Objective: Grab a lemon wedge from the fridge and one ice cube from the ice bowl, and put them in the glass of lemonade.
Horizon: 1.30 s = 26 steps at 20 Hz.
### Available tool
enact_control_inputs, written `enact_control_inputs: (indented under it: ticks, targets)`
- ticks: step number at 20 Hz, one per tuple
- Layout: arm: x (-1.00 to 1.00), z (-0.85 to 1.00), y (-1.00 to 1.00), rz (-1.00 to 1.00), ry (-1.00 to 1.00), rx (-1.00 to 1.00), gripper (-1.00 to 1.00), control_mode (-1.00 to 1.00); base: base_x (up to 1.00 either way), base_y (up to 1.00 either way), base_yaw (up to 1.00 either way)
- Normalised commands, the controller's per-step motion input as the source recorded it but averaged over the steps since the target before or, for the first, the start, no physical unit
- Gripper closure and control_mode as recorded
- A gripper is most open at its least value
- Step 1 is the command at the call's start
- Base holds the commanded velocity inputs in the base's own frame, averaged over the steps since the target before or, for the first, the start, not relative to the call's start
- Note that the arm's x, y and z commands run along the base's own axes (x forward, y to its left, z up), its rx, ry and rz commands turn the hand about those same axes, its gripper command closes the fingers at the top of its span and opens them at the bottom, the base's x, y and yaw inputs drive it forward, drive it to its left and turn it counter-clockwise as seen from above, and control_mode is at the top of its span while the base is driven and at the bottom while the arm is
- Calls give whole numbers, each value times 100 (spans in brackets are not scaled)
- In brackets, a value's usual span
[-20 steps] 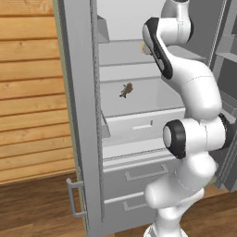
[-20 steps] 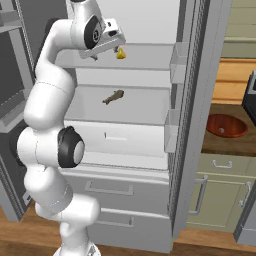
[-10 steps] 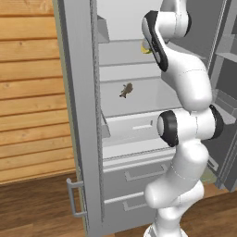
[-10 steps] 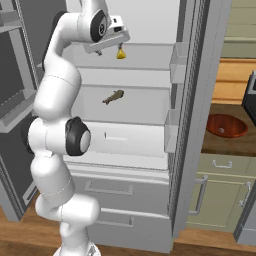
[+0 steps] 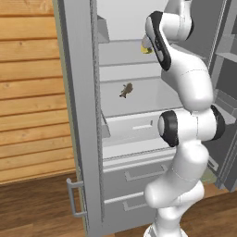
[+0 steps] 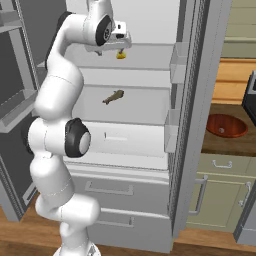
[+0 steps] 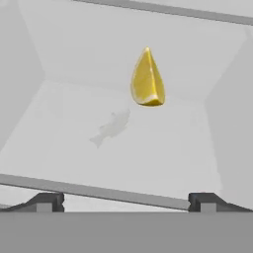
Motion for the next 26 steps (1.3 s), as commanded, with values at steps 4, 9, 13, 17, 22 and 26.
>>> enact_control_inputs:
  ticks: [4, 9, 13, 17, 22, 26]
  targets:
    - [-70, -58, -1, 0, -29, 9, -100, -100, 0, 0, 0]
    - [4, -16, 0, 0, -28, 4, -100, -100, 0, 0, 0]
    - [28, 27, 0, -3, -9, 1, -100, -100, 0, 0, 0]
    - [16, 72, 0, -2, 1, 0, -100, -100, 0, 0, 0]
    - [49, 14, 0, -1, 1, 5, -100, -100, 0, 0, 0]
    - [52, -26, 0, 0, 0, 6, -100, -100, 0, 0, 0]
